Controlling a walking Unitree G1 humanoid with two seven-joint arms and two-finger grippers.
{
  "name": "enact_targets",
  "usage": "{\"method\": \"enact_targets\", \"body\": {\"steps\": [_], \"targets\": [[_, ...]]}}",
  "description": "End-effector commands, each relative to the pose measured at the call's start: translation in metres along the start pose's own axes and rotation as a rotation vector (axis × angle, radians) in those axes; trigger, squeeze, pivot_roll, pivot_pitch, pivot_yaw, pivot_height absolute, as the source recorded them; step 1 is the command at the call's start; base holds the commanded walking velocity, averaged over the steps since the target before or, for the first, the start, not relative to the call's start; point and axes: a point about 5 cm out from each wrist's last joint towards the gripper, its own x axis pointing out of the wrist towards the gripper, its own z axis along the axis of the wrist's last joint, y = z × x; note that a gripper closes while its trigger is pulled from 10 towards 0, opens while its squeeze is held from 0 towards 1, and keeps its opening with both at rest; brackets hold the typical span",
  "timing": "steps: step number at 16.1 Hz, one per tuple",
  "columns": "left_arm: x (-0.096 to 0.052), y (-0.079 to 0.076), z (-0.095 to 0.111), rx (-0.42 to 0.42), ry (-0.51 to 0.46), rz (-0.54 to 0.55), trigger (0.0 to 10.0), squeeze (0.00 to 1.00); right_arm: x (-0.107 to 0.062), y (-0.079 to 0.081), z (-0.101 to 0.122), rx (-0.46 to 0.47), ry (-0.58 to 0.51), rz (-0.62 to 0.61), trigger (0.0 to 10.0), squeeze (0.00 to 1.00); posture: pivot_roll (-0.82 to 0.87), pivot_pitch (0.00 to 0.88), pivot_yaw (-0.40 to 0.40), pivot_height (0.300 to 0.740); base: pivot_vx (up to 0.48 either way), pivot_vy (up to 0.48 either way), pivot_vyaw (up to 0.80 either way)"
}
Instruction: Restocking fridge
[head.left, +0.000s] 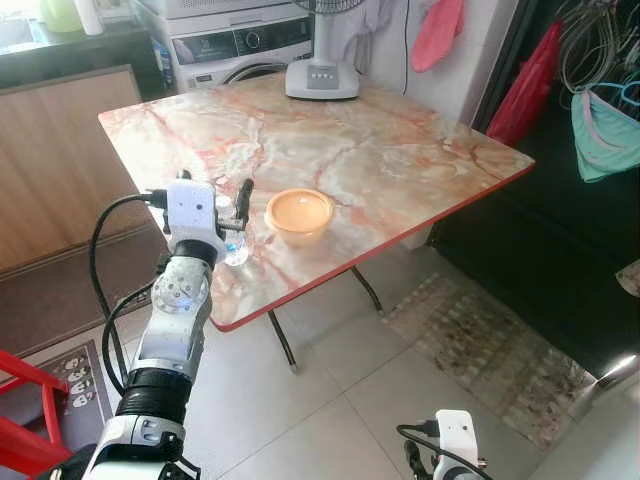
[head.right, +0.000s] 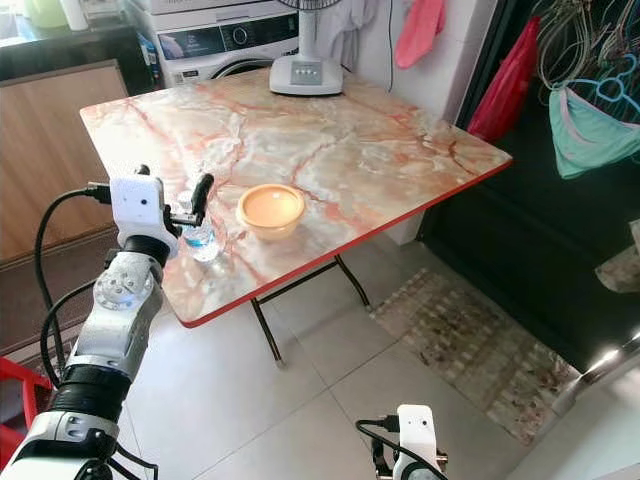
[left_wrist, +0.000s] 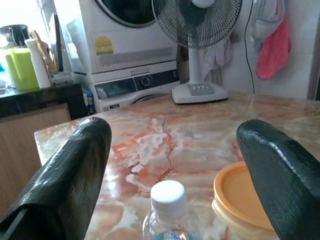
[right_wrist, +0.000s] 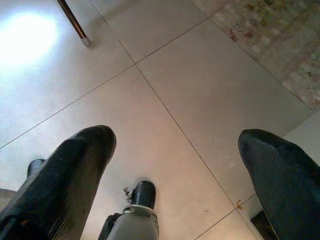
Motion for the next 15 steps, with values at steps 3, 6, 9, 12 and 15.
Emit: {"method": "enact_targets", "body": {"steps": [3,6,9,12,15], "targets": [[0.0013,0.0,0.0006,-0.007,0.008,-0.013,10.0,0.0,0.0008,0.0009,0.0035,0.019,-0.012,-0.002,10.0,0.0,0.09,0.0,-0.023,0.74,0.0,0.0,0.0],[0.0014,-0.0008,0.0003,-0.032,0.01,-0.011,10.0,0.0,0.001,0.0013,0.0042,0.005,-0.012,0.001,10.0,0.0,0.07,0.0,-0.011,0.74,0.0,0.0,0.0],[0.0005,-0.0043,0.0001,-0.036,0.01,-0.02,10.0,0.0,0.0011,0.0004,0.0048,0.002,-0.012,-0.001,10.0,0.0,0.09,0.0,-0.017,0.74,0.0,0.0,0.0],[-0.0004,-0.0035,-0.0021,-0.029,0.018,-0.017,10.0,0.0,0.0011,0.0,0.0042,-0.007,-0.004,0.007,10.0,0.0,0.08,0.0,-0.017,0.74,0.0,0.0,0.0],[0.0003,-0.0021,0.0,-0.023,0.009,-0.01,10.0,0.0,0.0011,-0.0001,0.0039,-0.019,0.002,0.006,10.0,0.0,0.09,0.0,-0.022,0.74,0.0,0.0,0.0]]}}
